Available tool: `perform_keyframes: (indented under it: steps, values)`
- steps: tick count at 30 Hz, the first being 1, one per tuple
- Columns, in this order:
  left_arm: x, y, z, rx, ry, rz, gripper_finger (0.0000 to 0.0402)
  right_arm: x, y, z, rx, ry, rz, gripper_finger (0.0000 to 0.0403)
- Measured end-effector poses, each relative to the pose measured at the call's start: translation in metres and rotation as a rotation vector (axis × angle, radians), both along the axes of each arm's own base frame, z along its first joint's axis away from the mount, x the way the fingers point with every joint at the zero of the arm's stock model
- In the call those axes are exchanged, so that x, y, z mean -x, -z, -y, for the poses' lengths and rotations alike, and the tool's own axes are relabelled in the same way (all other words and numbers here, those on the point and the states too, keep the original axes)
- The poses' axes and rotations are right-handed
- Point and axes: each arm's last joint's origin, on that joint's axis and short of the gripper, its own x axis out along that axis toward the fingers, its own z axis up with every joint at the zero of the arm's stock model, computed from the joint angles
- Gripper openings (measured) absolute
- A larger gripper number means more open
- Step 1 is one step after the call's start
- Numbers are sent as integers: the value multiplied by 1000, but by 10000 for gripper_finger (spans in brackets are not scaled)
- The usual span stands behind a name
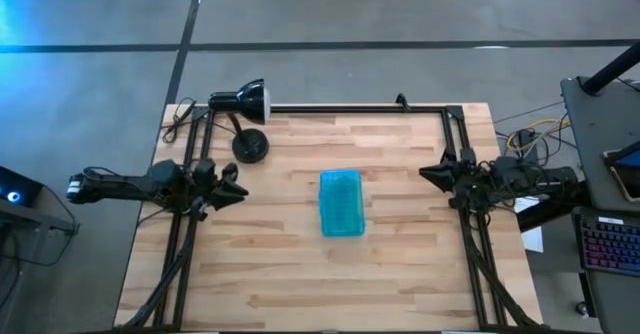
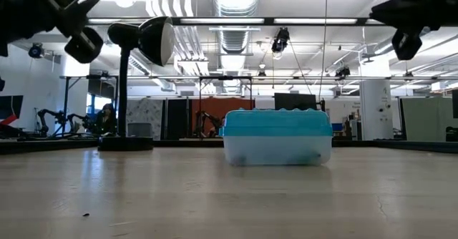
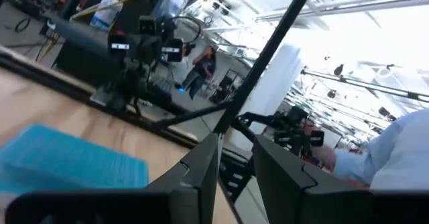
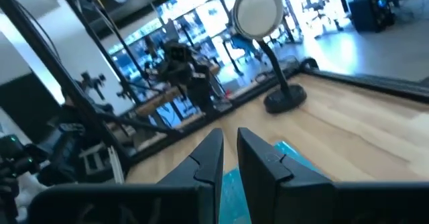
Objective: Pick & place school supplies into a supply box
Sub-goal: Return to Home Position
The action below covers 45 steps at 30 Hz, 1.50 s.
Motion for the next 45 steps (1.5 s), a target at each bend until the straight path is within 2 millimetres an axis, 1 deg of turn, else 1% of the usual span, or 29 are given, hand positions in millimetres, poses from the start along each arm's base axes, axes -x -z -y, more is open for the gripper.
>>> perform_keyframes:
  steps: [5,10,13,17,19,21,23,25,29,32,34,40,45]
  values:
    - [-2,22,0,12,1,-78,80,-6,4,0,8,16,-51,38]
    - [-3,36,0,9,-8,-215,80,-8,6,0,10,39,-69,38]
    - [1,41,0,8,-12,-268,80,-5,9,1,7,41,-49,38]
    - [8,34,-2,15,-38,-176,80,-7,17,1,2,49,-21,38]
    - [11,28,-2,17,-43,-108,80,-11,26,0,5,46,-36,38]
    - [11,29,-4,18,-61,-119,80,-15,35,0,1,54,-18,38]
    - [11,23,-6,19,-72,-56,80,-19,41,0,-9,54,48,38]
    - [11,25,-7,19,-85,-71,80,-21,47,0,-22,59,121,38]
    - [11,26,-9,21,-112,-82,80,-21,47,1,-21,78,110,38]
    - [11,26,-9,20,-111,-79,80,-22,55,3,-9,94,35,38]
    - [11,26,-9,21,-112,-86,80,-23,56,4,-5,104,19,38]
    - [11,26,-9,21,-112,-85,80,-22,55,6,-7,132,36,38]
    - [11,26,-9,21,-112,-85,80,-24,57,6,-3,131,12,38]
